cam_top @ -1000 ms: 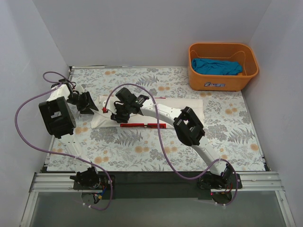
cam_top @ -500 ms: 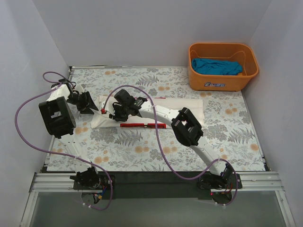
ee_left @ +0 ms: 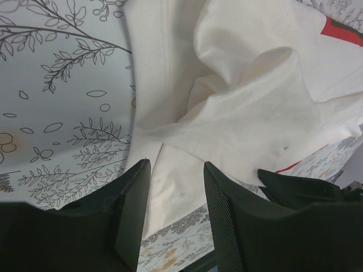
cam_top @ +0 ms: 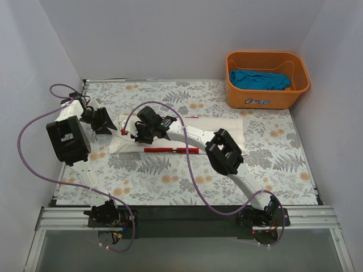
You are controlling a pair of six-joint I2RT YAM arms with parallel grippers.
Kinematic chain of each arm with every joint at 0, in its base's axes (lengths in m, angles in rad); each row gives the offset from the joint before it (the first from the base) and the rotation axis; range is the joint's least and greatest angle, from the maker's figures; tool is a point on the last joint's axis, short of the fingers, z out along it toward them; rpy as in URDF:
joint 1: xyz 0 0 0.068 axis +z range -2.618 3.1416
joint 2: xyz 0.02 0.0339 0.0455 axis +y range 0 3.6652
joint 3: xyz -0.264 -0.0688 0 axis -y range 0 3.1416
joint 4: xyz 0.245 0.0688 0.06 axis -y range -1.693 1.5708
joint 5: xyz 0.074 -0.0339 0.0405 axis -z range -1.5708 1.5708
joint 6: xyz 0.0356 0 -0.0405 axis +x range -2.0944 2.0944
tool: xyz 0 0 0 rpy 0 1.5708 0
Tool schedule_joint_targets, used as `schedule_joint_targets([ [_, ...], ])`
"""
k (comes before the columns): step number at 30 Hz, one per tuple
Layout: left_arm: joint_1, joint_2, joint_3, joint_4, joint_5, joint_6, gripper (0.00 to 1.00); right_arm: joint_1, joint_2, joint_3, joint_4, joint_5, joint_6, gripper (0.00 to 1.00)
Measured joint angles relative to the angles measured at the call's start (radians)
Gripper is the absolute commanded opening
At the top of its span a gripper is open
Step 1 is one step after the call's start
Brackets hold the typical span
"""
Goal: Fold and stack the t-shirts
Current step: Fold the tshirt
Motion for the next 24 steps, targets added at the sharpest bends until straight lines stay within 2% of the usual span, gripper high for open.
schedule_joint_targets([
  [19, -0.014, 0.076, 0.019, 0.085, -0.029, 0.001, 0.37, 0.0, 0.0, 0.0, 0.002, 0.01, 0.004, 0.01],
  [24, -0.021, 0.079, 0.025, 0.087, -0.027, 0.003, 0.32, 0.0, 0.0, 0.0, 0.002, 0.011, 0.004, 0.01],
])
